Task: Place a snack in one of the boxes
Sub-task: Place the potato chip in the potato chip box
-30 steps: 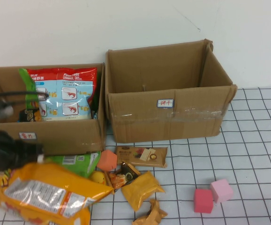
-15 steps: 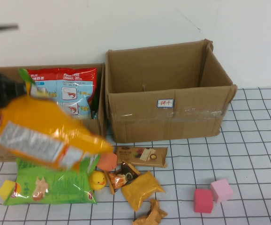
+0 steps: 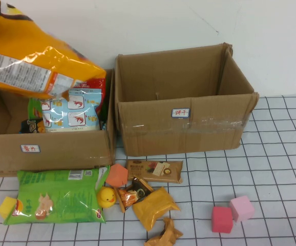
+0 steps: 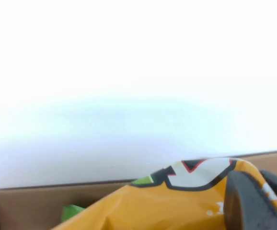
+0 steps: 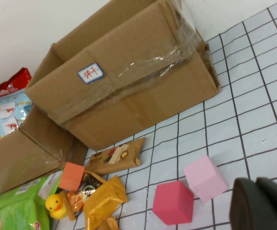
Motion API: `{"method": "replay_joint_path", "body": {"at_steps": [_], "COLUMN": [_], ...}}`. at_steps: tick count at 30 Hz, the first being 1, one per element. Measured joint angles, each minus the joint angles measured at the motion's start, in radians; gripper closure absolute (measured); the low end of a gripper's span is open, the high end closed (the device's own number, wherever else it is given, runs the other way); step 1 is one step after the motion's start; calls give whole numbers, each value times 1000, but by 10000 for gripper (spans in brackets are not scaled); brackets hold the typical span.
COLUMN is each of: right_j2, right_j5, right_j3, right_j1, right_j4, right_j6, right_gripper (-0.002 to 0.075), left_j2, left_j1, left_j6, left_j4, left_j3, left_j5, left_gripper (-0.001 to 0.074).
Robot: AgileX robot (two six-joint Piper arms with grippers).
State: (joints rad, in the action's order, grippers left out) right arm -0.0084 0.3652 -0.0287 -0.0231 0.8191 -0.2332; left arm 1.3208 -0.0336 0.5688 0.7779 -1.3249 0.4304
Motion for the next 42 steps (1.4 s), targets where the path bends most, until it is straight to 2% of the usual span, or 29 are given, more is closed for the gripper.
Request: {"method": "replay_joint_path", "body": {"at_steps": [3, 8, 15, 18, 23, 33, 42], "right_j2": [0, 0, 0, 0, 0, 0, 0], "right_j5": [0, 0, 0, 0, 0, 0, 0], "right_j3": [0, 0, 0, 0, 0, 0, 0], "right_j1": [0, 0, 0, 0, 0, 0, 0], "right_j4": [0, 0, 0, 0, 0, 6, 7], "right_j6": [0, 0, -2, -2, -9, -21, -21], "right_gripper": [727, 727, 727, 727, 727, 727, 727], "left_j2": [62, 118, 122, 122, 161, 335, 405], "left_j1": [-9, -11, -11, -11, -11, 12, 22], "left_j6": [0, -24, -259, -357, -419, -428, -428], "left_j4": [-36, -239, -606, -700, -697, -620, -597], "left_j3": [-16, -18, -18, -19, -24, -24, -24], "left_j5": [-28, -52, -50, -57, -132, -191, -177], "left_gripper": [734, 734, 735, 735, 735, 735, 724]}}
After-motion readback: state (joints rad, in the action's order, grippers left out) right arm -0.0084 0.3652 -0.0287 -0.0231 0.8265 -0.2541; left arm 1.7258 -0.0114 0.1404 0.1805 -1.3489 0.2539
